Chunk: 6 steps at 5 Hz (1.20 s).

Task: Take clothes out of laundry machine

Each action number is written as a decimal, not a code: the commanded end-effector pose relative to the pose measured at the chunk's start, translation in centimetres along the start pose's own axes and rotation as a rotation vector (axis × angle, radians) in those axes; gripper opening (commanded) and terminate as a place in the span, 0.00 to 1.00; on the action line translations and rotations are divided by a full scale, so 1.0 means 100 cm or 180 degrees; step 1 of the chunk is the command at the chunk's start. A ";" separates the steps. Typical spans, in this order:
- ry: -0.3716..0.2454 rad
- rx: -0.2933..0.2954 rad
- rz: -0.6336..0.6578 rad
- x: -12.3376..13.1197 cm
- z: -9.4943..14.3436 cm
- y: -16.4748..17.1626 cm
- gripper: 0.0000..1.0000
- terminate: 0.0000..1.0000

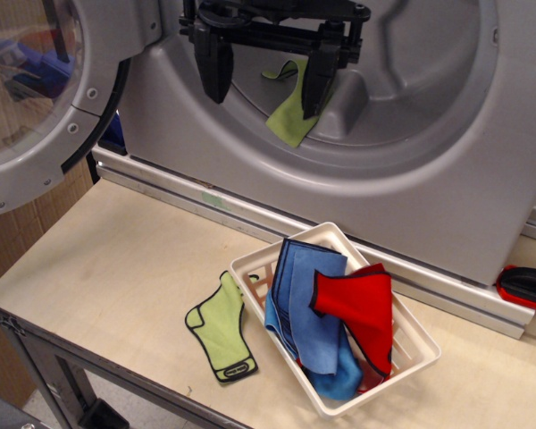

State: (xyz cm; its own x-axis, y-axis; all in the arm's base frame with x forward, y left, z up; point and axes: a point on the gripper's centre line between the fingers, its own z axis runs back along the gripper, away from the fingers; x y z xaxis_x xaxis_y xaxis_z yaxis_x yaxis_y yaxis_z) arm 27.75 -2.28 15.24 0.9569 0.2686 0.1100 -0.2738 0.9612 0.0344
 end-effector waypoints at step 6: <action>-0.1185 -0.0101 -0.0637 0.105 -0.062 0.010 1.00 0.00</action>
State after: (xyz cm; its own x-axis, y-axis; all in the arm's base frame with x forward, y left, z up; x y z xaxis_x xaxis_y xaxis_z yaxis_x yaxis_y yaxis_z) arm 37.20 1.98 8.30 0.9112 0.0457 0.4094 -0.0769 0.9952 0.0602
